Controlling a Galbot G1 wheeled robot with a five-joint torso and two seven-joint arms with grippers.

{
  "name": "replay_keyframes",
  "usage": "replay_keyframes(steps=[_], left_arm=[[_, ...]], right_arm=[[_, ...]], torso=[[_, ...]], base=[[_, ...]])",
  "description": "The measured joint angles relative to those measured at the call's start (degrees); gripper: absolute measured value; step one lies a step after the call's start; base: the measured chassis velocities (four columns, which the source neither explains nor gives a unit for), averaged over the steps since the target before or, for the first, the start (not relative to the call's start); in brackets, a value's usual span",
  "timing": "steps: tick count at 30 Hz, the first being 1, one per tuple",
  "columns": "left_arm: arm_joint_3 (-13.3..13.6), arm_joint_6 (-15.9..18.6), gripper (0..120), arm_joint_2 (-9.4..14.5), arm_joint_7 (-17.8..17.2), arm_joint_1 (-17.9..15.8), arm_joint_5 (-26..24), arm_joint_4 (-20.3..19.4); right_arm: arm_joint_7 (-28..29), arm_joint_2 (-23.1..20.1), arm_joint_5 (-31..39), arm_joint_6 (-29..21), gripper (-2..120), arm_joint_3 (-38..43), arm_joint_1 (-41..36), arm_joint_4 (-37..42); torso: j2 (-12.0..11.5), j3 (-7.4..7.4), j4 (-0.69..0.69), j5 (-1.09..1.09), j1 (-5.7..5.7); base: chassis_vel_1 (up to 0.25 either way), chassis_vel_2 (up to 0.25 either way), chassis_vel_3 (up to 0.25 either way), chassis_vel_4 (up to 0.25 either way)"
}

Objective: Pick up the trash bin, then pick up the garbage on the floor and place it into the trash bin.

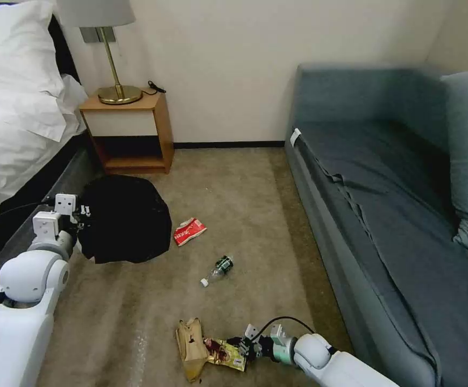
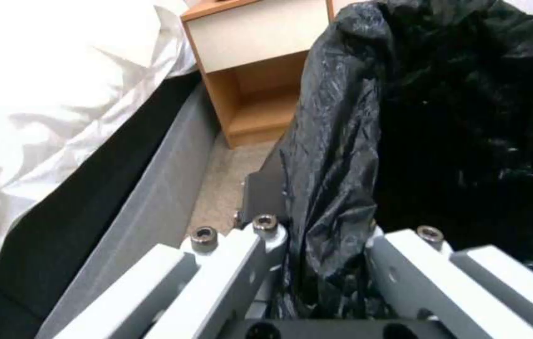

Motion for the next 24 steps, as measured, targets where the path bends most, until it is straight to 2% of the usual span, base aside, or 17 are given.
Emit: replay_keyframes(steps=[14, 19, 23, 24], left_arm=[[0.2, -0.1, 4, 0.2, 0.1, -1.2, 0.1, 1.5], [0.3, -0.1, 4, 0.5, 0.4, -1.4, 0.0, 1.7], [0.3, -0.1, 4, 0.5, 0.7, -1.2, 0.1, 1.7], [0.3, -0.1, 4, 0.5, 0.7, -1.2, 0.1, 1.7]], right_arm=[[-1.2, -2.9, 0.5, 0.4, 0, 2.8, -0.5, 3.6], [-1.6, -4.4, -1.3, 0.1, 0, 2.7, -0.6, 3.8], [-2.5, -5.5, -2.9, -0.2, 13, 2.2, -0.6, 4.2], [-2.5, -5.5, -2.9, -0.2, 13, 2.2, -0.6, 4.2]], torso=[[0.0, 0.0, 0.0, 0.0, 0.0], [0.0, 0.0, 0.0, 0.01, 0.0], [0.0, 0.0, 0.0, 0.0, 0.0], [0.0, 0.0, 0.0, 0.0, 0.0]], base=[[0.0, 0.0, 0.0, 0.0], [0.0, 0.0, 0.0, 0.0], [0.0, 0.0, 0.0, 0.0], [0.0, 0.0, 0.0, 0.0]])
